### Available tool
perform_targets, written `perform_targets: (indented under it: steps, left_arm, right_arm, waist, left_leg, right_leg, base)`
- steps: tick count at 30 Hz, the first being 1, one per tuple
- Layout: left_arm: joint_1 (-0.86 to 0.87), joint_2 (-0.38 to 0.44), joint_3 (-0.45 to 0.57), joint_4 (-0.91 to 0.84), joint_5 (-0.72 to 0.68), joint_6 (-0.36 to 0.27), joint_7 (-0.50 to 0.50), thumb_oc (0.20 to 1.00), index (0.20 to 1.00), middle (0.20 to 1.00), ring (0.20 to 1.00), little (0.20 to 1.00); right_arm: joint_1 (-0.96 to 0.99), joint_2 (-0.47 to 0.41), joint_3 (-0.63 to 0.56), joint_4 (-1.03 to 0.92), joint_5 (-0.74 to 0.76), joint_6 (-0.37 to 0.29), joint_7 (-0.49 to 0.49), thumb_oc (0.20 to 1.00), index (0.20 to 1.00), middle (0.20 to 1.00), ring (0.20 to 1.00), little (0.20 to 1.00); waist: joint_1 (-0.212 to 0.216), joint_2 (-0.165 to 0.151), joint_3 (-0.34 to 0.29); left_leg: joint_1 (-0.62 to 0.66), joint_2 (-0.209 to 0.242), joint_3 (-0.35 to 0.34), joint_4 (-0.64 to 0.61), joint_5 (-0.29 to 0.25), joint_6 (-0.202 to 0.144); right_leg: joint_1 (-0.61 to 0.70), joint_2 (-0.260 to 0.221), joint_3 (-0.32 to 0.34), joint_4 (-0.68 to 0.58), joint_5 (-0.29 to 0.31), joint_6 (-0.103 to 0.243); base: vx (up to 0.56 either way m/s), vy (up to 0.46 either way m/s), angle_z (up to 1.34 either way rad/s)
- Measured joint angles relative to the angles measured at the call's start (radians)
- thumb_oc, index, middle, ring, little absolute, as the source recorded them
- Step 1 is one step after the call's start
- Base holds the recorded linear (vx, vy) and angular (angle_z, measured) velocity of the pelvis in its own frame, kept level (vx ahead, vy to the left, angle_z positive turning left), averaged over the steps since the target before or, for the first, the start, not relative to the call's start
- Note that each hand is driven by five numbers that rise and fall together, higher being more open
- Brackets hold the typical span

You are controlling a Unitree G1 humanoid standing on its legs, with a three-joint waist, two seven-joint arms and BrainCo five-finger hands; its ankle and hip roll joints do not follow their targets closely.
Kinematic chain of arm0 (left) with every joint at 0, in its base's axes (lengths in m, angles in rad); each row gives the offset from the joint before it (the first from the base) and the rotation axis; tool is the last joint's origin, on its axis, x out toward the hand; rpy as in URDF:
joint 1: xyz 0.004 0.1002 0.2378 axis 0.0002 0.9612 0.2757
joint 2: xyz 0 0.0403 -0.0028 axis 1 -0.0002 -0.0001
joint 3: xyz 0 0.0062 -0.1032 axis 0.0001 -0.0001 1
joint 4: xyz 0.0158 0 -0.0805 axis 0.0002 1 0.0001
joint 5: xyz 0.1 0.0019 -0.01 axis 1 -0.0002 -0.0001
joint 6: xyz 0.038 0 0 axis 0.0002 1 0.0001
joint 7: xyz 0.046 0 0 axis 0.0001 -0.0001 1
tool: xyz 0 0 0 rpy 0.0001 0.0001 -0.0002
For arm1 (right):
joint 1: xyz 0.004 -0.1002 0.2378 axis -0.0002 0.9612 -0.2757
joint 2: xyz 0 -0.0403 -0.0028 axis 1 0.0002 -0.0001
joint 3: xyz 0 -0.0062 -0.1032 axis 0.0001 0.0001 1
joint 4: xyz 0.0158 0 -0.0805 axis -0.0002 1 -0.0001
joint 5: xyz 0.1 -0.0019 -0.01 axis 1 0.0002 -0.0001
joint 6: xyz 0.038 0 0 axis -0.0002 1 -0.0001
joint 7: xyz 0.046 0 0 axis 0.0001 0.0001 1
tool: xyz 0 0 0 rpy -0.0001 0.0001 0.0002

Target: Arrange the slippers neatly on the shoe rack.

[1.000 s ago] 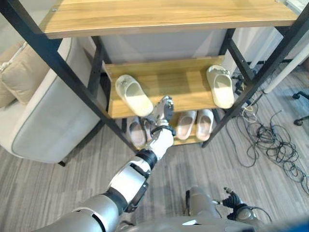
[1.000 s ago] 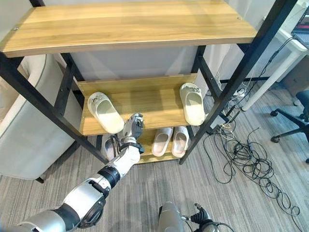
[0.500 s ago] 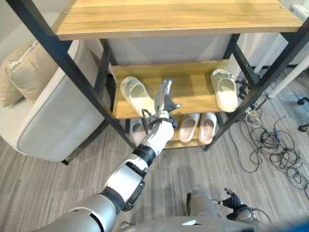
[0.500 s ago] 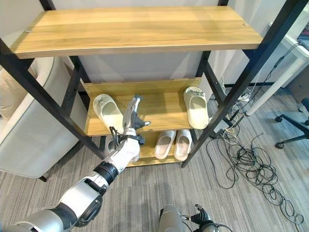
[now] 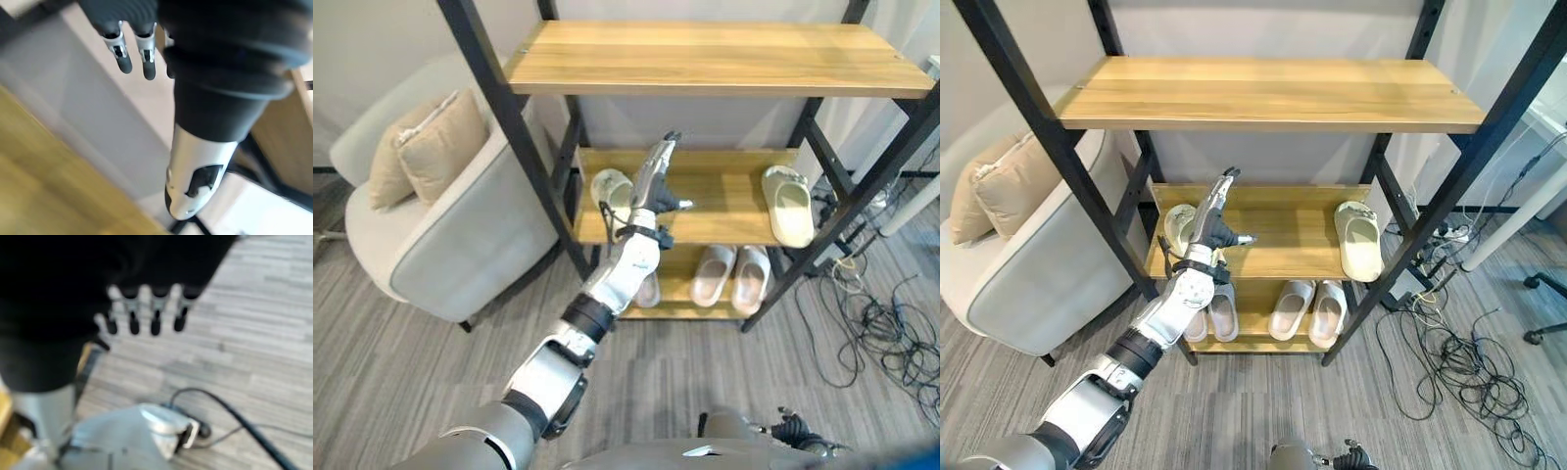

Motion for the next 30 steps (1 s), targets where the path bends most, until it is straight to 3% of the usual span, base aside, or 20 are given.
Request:
perform_targets:
  steps: [5, 6, 8, 10, 11, 13, 15, 18, 26, 30]
  left_arm:
    - [0.013, 0.017, 0.002, 0.001, 0.011, 0.039, -0.050, 1.000, 1.000, 1.000, 1.000, 1.000]
    - [0.007, 0.014, -0.005, 0.030, 0.016, 0.046, -0.018, 1.000, 1.000, 1.000, 1.000, 1.000]
    - [-0.126, -0.045, -0.008, 0.263, 0.051, 0.127, 0.145, 1.000, 1.000, 1.000, 1.000, 1.000]
    - [-0.154, -0.040, 0.028, 0.388, 0.051, 0.194, 0.194, 1.000, 1.000, 1.000, 1.000, 1.000]
    - [-0.151, -0.037, 0.038, 0.404, 0.050, 0.209, 0.194, 1.000, 1.000, 1.000, 1.000, 1.000]
    - [-0.151, -0.023, 0.051, 0.403, 0.051, 0.215, 0.198, 1.000, 1.000, 1.000, 1.000, 1.000]
    - [-0.161, 0.010, 0.054, 0.399, 0.052, 0.217, 0.217, 1.000, 1.000, 1.000, 1.000, 1.000]
    - [-0.158, 0.022, 0.054, 0.400, 0.062, 0.226, 0.239, 1.000, 1.000, 1.000, 1.000, 1.000]
    - [-0.152, 0.019, 0.074, 0.364, 0.080, 0.227, 0.312, 1.000, 1.000, 1.000, 1.000, 1.000]
    - [-0.148, 0.024, 0.084, 0.211, 0.078, 0.220, 0.299, 1.000, 1.000, 1.000, 1.000, 1.000]
  right_arm:
    - [-0.020, 0.019, 0.003, -0.018, 0.005, 0.010, -0.020, 1.000, 1.000, 1.000, 1.000, 1.000]
    - [-0.015, 0.023, 0.013, -0.045, 0.009, 0.022, -0.038, 1.000, 1.000, 1.000, 1.000, 1.000]
    - [0.023, 0.013, 0.037, -0.255, 0.016, 0.041, -0.135, 1.000, 1.000, 1.000, 1.000, 1.000]
    - [-0.021, 0.021, 0.038, -0.400, 0.016, 0.027, -0.167, 1.000, 1.000, 1.000, 1.000, 1.000]
    - [-0.036, 0.023, 0.051, -0.433, 0.016, 0.019, -0.172, 1.000, 1.000, 1.000, 1.000, 1.000]
    - [-0.075, 0.035, 0.072, -0.434, 0.015, 0.021, -0.173, 1.000, 1.000, 1.000, 1.000, 1.000]
    - [-0.107, 0.059, 0.077, -0.431, 0.015, 0.021, -0.173, 1.000, 1.000, 1.000, 1.000, 1.000]
    - [-0.107, 0.067, 0.077, -0.433, 0.015, 0.021, -0.175, 1.000, 1.000, 1.000, 1.000, 1.000]
    - [-0.126, 0.056, 0.052, -0.431, 0.015, 0.021, -0.208, 1.000, 1.000, 1.000, 1.000, 1.000]
    - [-0.142, 0.059, 0.048, -0.406, 0.015, 0.020, -0.215, 1.000, 1.000, 1.000, 1.000, 1.000]
  waist:
    - [-0.003, -0.006, -0.004]
    - [0.006, -0.003, -0.002]
    - [0.041, 0.009, 0.023]
    - [0.056, 0.040, 0.079]
    - [0.054, 0.045, 0.100]
    - [0.057, 0.044, 0.108]
    - [0.055, 0.013, 0.154]
    - [0.063, 0.012, 0.169]
    - [0.079, 0.018, 0.175]
    - [0.084, 0.015, 0.175]
  left_leg:
    - [0.000, -0.013, -0.002, -0.001, 0.000, 0.000]
    - [-0.010, -0.009, -0.014, 0.014, -0.004, 0.005]
    - [-0.183, 0.029, -0.138, 0.255, -0.036, 0.047]
    - [-0.299, 0.059, -0.235, 0.408, -0.037, 0.050]
    - [-0.324, 0.057, -0.251, 0.430, -0.045, 0.053]
    - [-0.349, 0.048, -0.245, 0.416, -0.091, 0.059]
    - [-0.356, 0.044, -0.220, 0.383, -0.129, 0.005]
    - [-0.388, 0.038, -0.222, 0.361, -0.160, 0.013]
    - [-0.406, 0.025, -0.225, 0.323, -0.134, 0.008]
    - [-0.406, 0.021, -0.228, 0.314, -0.123, 0.005]
  right_leg:
    - [0.005, -0.014, -0.001, -0.004, 0.008, 0.010]
    - [0.000, -0.012, -0.002, 0.009, 0.008, 0.009]
    - [-0.073, -0.001, -0.001, 0.086, 0.004, 0.006]
    - [-0.123, 0.035, 0.009, 0.114, -0.007, -0.024]
    - [-0.142, 0.034, 0.010, 0.129, -0.009, -0.028]
    - [-0.208, 0.023, 0.028, 0.169, -0.009, -0.032]
    - [-0.261, 0.013, 0.038, 0.208, -0.008, -0.028]
    - [-0.296, 0.009, 0.036, 0.208, -0.006, -0.018]
    - [-0.322, 0.006, 0.034, 0.197, 0.013, -0.023]
    - [-0.322, 0.005, 0.029, 0.191, 0.013, -0.024]
  base:
    - [0.02, 0.010, 0.02]
    - [0.07, 0.030, 0.06]
    - [0.02, 0.005, -0.01]
    - [-0.06, 0.004, -0.31]
    - [-0.06, 0.015, -0.19]
    - [-0.05, 0.020, 0.01]
    - [-0.06, 0.018, 0.10]
    - [-0.05, 0.015, 0.08]
    - [-0.02, 0.027, 0.03]
    - [-0.01, 0.039, 0.04]
